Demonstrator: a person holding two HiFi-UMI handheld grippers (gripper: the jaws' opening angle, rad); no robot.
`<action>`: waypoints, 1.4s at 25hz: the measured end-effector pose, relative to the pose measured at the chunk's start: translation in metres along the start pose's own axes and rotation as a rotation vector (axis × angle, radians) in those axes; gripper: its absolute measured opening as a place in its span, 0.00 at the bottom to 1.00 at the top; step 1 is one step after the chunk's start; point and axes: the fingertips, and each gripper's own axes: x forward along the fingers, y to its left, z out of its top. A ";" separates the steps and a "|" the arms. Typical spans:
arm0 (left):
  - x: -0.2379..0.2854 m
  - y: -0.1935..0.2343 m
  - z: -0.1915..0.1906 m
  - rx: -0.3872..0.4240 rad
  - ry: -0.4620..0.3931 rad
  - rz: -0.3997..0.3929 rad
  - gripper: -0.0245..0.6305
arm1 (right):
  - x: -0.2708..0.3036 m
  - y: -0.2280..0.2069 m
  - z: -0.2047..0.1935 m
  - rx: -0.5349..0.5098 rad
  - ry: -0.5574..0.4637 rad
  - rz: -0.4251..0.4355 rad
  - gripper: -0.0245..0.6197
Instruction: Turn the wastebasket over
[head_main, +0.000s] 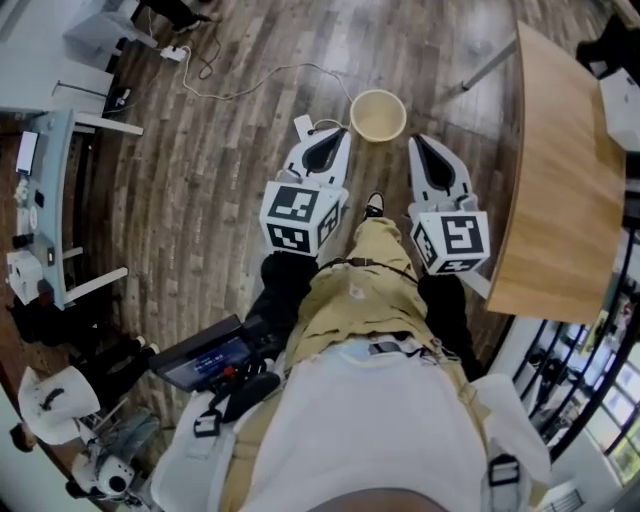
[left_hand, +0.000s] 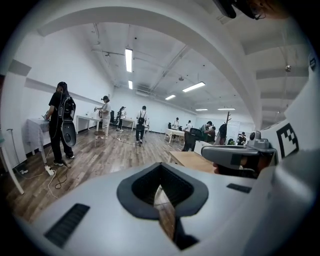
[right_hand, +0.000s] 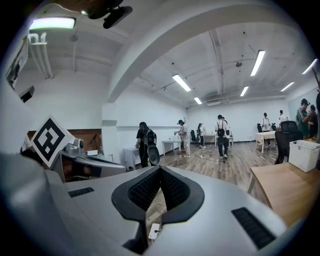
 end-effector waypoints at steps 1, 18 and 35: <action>0.009 -0.003 0.003 -0.001 0.008 -0.006 0.04 | 0.004 -0.010 0.002 0.005 0.008 -0.004 0.07; 0.187 0.013 -0.027 -0.050 0.238 0.016 0.04 | 0.115 -0.172 -0.050 0.171 0.175 0.022 0.07; 0.247 0.141 -0.258 -0.221 0.547 0.048 0.04 | 0.225 -0.126 -0.331 0.296 0.623 0.087 0.07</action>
